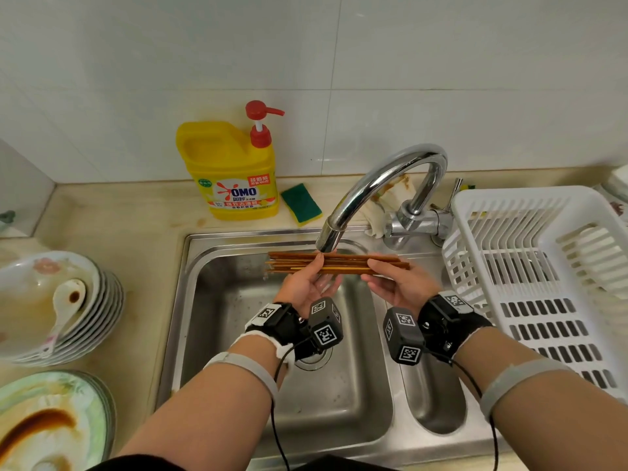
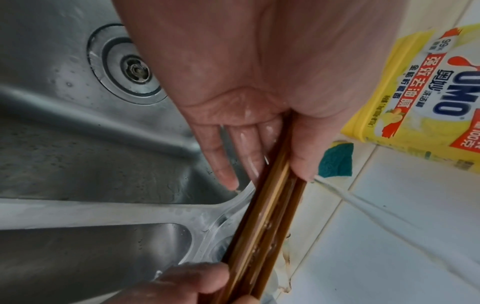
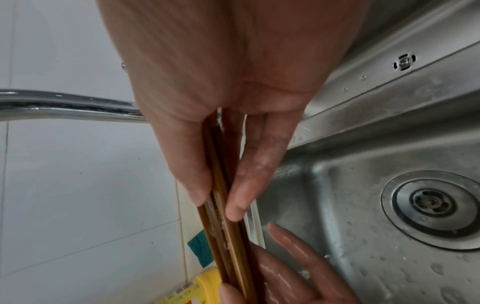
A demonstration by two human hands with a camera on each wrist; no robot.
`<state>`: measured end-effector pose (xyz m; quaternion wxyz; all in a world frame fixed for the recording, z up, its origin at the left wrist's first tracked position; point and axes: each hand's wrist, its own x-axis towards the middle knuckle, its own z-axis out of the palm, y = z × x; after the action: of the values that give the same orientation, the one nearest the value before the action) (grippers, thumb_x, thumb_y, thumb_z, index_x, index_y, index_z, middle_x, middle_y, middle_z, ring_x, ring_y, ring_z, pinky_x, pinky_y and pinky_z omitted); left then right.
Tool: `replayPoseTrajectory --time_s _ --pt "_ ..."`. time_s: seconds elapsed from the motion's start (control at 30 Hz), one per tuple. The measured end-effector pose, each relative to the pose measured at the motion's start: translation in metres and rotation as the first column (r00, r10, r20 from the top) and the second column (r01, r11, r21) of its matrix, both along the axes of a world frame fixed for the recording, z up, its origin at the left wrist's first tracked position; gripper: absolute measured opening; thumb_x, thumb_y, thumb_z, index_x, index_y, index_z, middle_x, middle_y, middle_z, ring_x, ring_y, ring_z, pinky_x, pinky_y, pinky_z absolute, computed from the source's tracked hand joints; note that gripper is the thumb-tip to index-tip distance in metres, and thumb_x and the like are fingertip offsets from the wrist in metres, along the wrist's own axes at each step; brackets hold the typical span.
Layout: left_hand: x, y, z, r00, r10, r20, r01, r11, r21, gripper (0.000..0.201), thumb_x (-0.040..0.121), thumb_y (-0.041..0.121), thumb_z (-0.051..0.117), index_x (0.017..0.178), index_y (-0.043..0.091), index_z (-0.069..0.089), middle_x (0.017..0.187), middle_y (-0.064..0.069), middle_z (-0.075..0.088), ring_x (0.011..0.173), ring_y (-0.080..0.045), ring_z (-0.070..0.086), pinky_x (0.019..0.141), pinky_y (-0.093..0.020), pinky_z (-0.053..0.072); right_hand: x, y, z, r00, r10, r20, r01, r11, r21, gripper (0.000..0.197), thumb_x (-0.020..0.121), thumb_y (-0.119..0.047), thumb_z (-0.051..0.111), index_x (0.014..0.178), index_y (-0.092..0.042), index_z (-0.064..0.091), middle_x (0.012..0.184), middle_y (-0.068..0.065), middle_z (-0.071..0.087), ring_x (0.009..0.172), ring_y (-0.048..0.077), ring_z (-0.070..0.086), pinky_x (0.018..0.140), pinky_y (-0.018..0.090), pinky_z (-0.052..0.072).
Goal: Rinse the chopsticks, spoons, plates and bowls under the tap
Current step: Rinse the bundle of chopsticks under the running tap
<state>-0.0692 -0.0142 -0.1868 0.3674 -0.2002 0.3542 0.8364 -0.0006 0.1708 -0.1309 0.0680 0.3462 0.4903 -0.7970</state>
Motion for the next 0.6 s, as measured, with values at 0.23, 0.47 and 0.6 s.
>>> replayPoseTrajectory --time_s 0.23,0.47,0.6 --pt "-0.005 -0.007 -0.005 0.996 0.066 0.051 -0.07 0.994 0.081 0.062 0.094 0.01 0.057 0.153 0.002 0.039 0.134 -0.02 0.064 0.117 -0.027 0.068 0.082 -0.037 0.061 0.001 -0.002 0.003 0.976 0.213 0.046 -0.218 0.946 0.24 0.017 0.09 -0.01 0.074 0.108 -0.013 0.075 0.099 0.014 0.078 0.083 0.025 0.078 0.062 0.025 0.061" --pt "-0.011 -0.018 -0.007 0.989 0.139 0.055 -0.145 0.982 0.121 0.041 0.1 -0.003 0.047 0.139 0.007 0.055 0.142 -0.018 0.059 0.128 -0.031 0.061 0.103 -0.045 0.051 -0.01 -0.011 0.002 0.935 0.351 0.043 -0.327 0.814 0.479 0.013 0.094 -0.02 0.072 0.106 -0.016 0.075 0.093 0.013 0.078 0.08 0.027 0.077 0.055 0.025 0.057" --pt "-0.013 -0.028 -0.002 0.986 0.163 0.02 -0.164 0.974 0.156 0.052 0.087 -0.007 0.054 0.134 0.014 0.058 0.131 -0.01 0.068 0.119 -0.027 0.067 0.087 -0.044 0.061 -0.016 -0.018 0.002 0.921 0.388 0.025 -0.346 0.789 0.508 0.016 0.095 -0.02 0.071 0.109 -0.014 0.074 0.093 0.01 0.078 0.078 0.025 0.077 0.055 0.023 0.057"
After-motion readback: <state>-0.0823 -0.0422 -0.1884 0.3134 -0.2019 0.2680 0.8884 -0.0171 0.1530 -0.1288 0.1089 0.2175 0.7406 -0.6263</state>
